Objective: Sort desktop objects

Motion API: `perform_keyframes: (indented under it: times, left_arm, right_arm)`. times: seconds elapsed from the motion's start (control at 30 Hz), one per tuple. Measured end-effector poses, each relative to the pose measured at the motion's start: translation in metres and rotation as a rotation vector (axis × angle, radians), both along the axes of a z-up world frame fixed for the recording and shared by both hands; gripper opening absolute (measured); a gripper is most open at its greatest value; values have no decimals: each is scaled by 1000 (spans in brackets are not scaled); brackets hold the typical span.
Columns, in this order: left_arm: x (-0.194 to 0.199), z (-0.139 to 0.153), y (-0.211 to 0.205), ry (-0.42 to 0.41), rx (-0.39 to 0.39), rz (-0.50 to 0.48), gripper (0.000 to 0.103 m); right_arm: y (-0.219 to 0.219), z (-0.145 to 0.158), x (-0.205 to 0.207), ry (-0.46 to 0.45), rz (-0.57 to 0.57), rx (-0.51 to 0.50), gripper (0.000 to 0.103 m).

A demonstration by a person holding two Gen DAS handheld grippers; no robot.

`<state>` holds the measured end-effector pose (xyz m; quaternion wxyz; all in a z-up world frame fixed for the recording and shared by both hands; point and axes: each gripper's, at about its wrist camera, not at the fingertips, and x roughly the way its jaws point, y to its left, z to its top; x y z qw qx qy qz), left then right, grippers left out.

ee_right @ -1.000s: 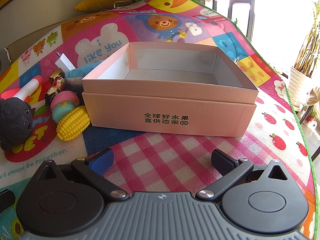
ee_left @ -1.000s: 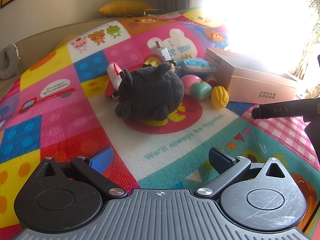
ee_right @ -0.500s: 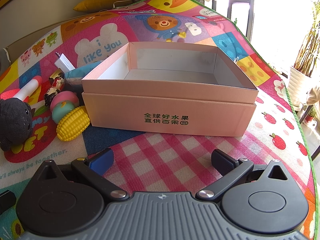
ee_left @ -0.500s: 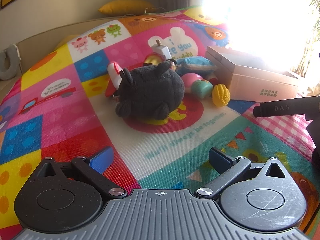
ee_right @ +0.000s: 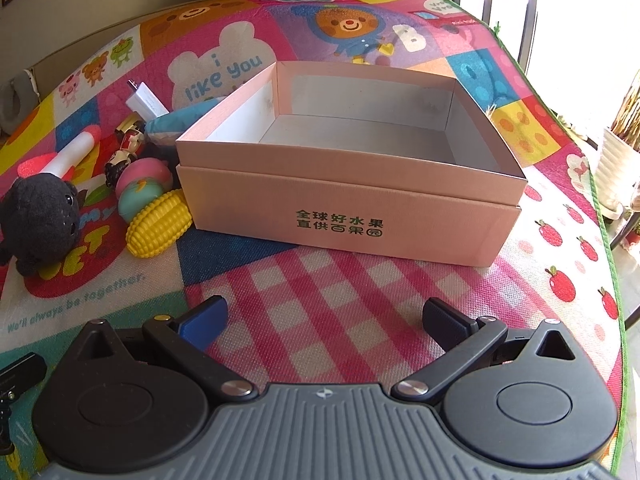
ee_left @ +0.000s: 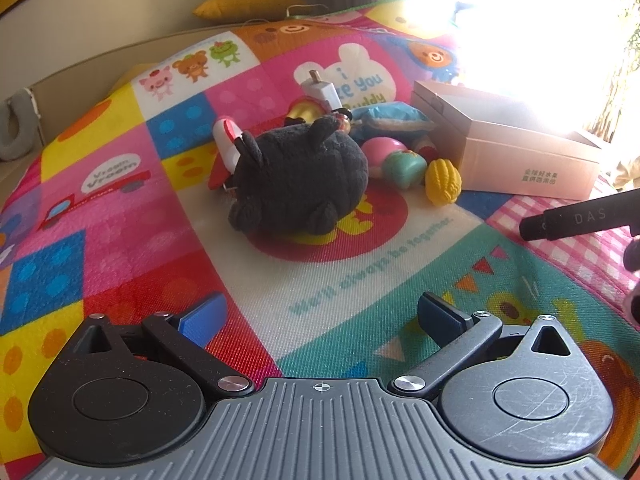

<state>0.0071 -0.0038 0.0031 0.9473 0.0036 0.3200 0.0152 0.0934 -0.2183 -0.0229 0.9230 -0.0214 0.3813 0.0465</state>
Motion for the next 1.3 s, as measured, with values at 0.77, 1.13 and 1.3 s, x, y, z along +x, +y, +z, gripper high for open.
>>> perform_keyframes:
  times: [0.77, 1.13, 1.3]
  left_arm:
    - [8, 28, 33, -75, -50, 67, 103]
    - [13, 37, 52, -92, -65, 70, 103]
    - [33, 42, 28, -115, -63, 14, 103]
  right_arm:
    - [50, 20, -32, -190, 177, -24, 54]
    - [107, 6, 18, -98, 157, -7, 39]
    - [69, 10, -23, -96, 234, 23, 33]
